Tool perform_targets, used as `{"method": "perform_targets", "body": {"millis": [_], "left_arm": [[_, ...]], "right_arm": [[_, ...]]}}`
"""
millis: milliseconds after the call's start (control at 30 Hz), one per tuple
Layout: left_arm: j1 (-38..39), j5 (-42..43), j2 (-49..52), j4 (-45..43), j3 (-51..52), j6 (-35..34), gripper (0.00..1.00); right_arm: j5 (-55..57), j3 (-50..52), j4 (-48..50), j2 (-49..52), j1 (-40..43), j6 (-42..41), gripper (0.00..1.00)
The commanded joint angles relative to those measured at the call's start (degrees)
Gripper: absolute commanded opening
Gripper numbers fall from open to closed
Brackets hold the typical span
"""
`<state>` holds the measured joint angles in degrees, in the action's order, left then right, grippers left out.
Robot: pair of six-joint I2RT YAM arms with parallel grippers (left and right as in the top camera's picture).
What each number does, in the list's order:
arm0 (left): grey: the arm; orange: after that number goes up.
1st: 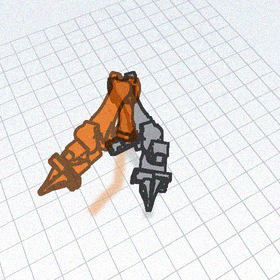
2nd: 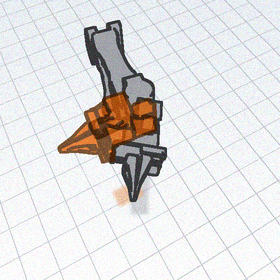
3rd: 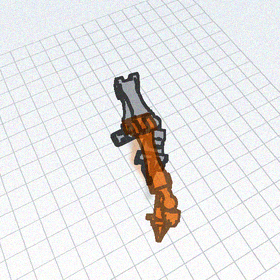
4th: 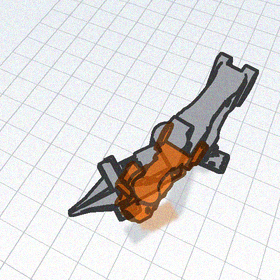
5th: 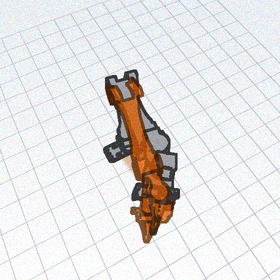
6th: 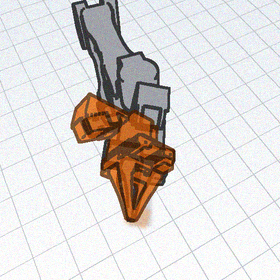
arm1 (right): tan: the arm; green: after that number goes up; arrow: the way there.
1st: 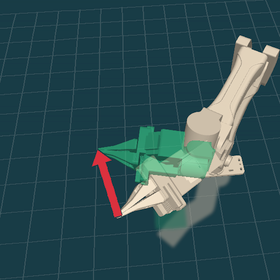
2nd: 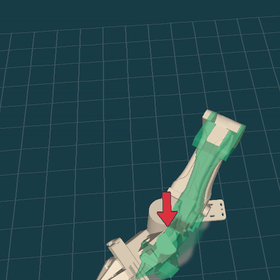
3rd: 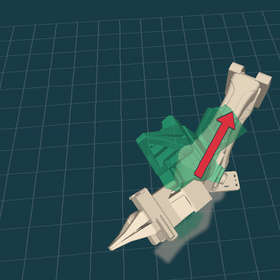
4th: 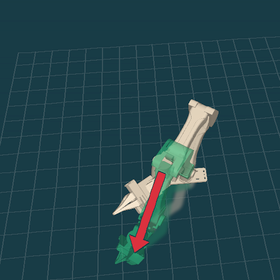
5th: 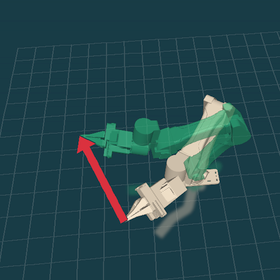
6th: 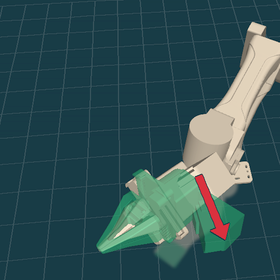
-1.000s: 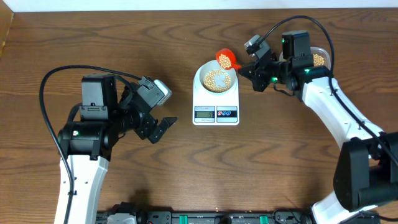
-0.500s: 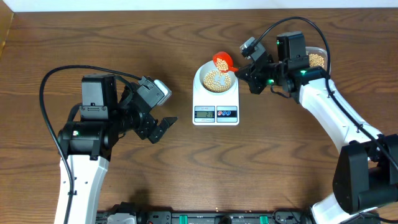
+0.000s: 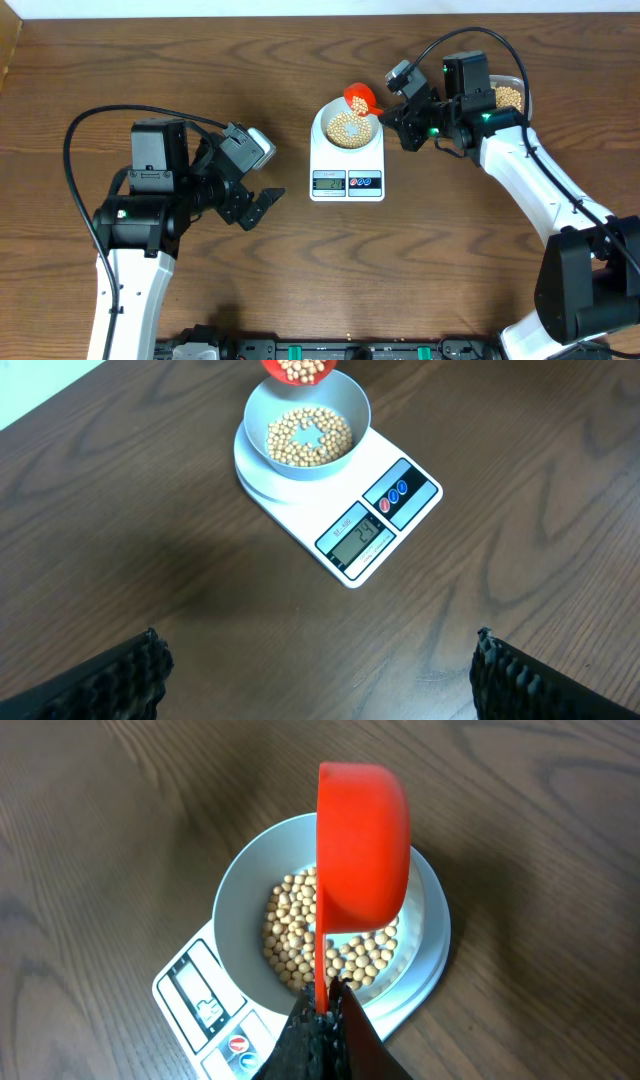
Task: Scoop item into bowl and weigh 50g on scale
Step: 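Hold the scoop over the bowl and shake out remaining beans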
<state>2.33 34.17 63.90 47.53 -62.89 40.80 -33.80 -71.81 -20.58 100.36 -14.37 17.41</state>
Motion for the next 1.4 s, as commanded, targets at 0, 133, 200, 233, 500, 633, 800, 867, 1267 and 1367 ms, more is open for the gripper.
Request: {"method": "perform_targets", "body": {"millis": [0,133,200,233,500,633,800,867,1267,1367], "left_arm": [[-0.3,0.1,0.2,0.0,-1.1,0.7,0.98],[-0.3,0.1,0.2,0.0,-1.1,0.7,0.98],[-0.3,0.1,0.2,0.0,-1.1,0.8,0.98],[-0.3,0.1,0.2,0.0,-1.1,0.7,0.98],[-0.3,0.1,0.2,0.0,-1.1,0.7,0.98],[-0.3,0.1,0.2,0.0,-1.1,0.7,0.98],[-0.3,0.1,0.2,0.0,-1.1,0.8,0.98],[-0.3,0.1,0.2,0.0,-1.1,0.7,0.98],[-0.3,0.1,0.2,0.0,-1.1,0.7,0.98],[-0.3,0.1,0.2,0.0,-1.1,0.8,0.98]], "right_arm": [[-0.2,-0.1,-0.1,-1.3,-0.3,1.1,0.01],[-0.2,-0.1,-0.2,-1.3,-0.3,1.1,0.01],[-0.2,-0.1,-0.2,-1.3,-0.3,1.1,0.01],[-0.2,-0.1,-0.2,-1.3,-0.3,1.1,0.01],[-0.9,-0.1,-0.3,-1.4,-0.3,1.1,0.01],[-1.0,-0.1,-0.3,-1.4,-0.3,1.1,0.01],[-5.6,-0.1,-0.2,-1.9,-0.3,1.1,0.01],[-4.6,-0.1,-0.3,-1.9,-0.3,1.1,0.01],[-1.5,-0.1,-0.3,-1.8,-0.4,1.1,0.01],[-1.5,-0.1,-0.2,-1.8,-0.3,1.1,0.01]]}}
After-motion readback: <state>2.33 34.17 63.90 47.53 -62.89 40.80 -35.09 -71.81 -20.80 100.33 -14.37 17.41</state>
